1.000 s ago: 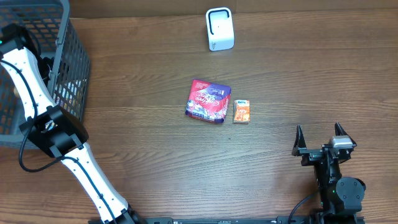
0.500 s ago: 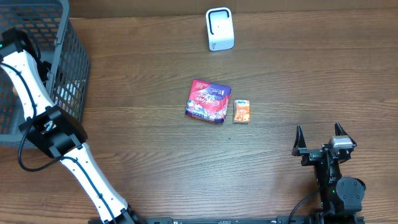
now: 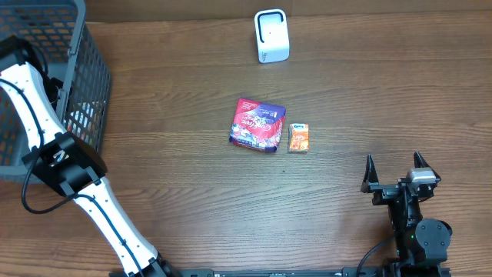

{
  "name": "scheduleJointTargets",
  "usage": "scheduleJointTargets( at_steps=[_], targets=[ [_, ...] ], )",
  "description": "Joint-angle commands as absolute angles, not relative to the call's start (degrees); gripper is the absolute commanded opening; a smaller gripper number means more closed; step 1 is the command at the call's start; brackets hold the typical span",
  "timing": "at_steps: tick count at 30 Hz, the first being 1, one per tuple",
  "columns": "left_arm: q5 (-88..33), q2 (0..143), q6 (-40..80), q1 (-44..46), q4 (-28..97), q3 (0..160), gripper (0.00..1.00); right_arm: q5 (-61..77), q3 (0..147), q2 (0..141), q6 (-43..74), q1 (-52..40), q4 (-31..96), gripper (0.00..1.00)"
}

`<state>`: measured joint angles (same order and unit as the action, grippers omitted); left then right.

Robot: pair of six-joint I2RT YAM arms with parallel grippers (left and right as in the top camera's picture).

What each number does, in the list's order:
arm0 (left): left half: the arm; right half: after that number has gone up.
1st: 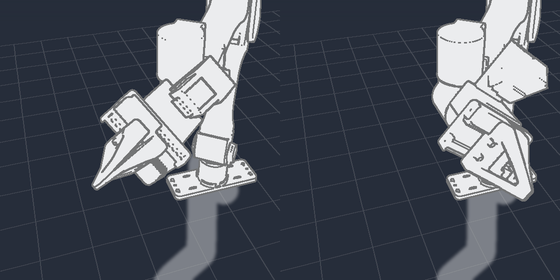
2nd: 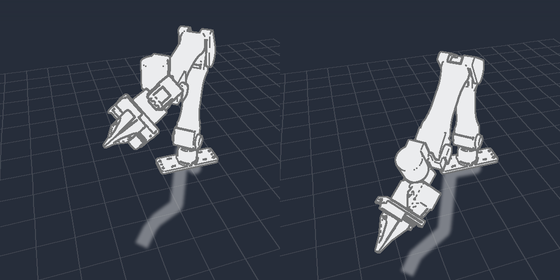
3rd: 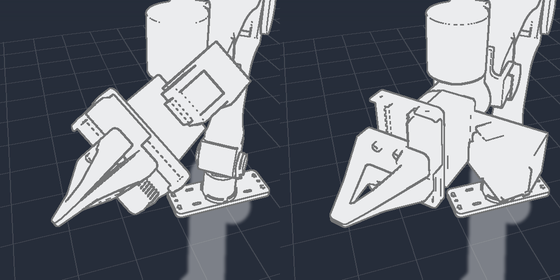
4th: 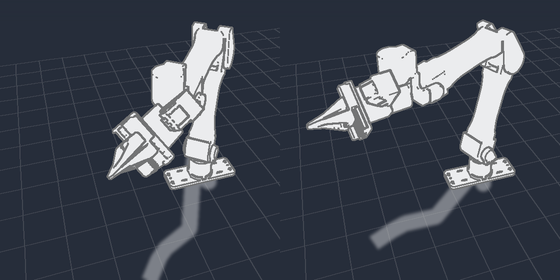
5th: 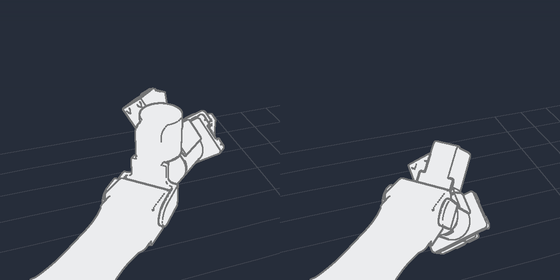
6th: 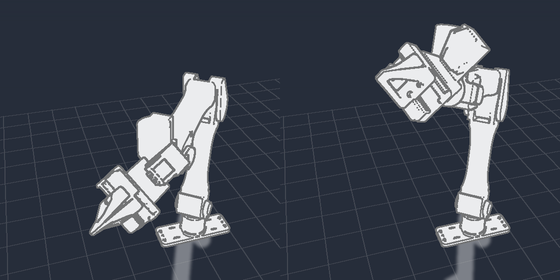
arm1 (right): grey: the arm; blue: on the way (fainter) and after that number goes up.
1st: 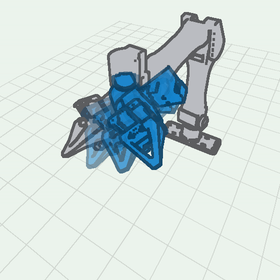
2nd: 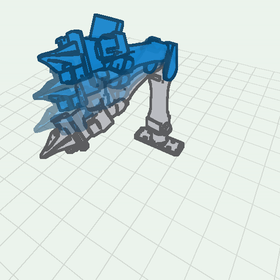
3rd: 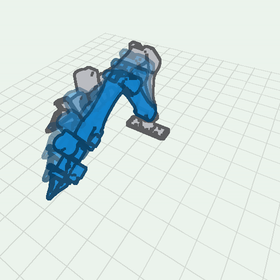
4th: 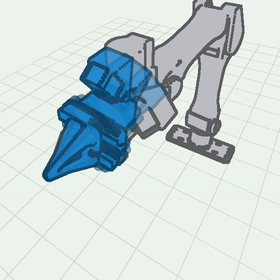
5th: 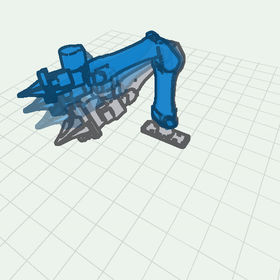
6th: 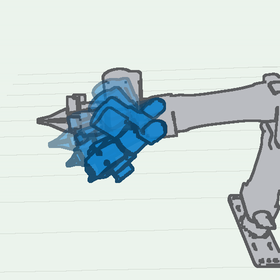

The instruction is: Scan the item barcode

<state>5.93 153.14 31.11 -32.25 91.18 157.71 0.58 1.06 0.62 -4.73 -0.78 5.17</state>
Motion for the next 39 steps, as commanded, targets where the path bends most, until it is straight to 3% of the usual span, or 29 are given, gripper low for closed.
scheduleJointTargets(
  at_steps=[1,10,20,28,34,35,36,39],
  targets=[
    [2.9,151.9,29.8,-32.8,94.1,163.4,0.04,0.1,0.4,0.2,-5.0,-0.5,4.8,1.00],
    [0.5,140.9,30.0,-32.9,96.2,177.9,0.04,0.1,0.4,0.2,-5.0,-0.5,4.8,1.00],
    [0.3,125.8,30.3,-31.0,96.8,180.1,0.04,0.1,0.4,0.2,-5.0,-0.5,4.8,1.00],
    [-7.3,117.4,29.3,-20.0,96.8,180.0,0.04,0.1,0.4,0.2,-5.0,-0.5,4.8,1.00],
    [7.0,117.0,29.2,-11.6,96.8,179.7,0.04,0.1,0.4,0.2,-5.0,-0.5,4.8,1.00],
    [9.8,117.0,29.2,-11.5,96.8,179.6,0.06,0.1,0.4,0.2,-5.0,-0.5,4.8,1.00],
    [12.4,117.0,29.2,-11.6,96.8,179.4,0.15,0.1,0.4,0.2,-5.0,-0.5,4.8,1.00],
    [15.3,117.0,29.8,-13.2,96.8,179.0,0.54,0.1,0.4,0.2,-5.0,-0.5,4.8,1.00]
  ],
)
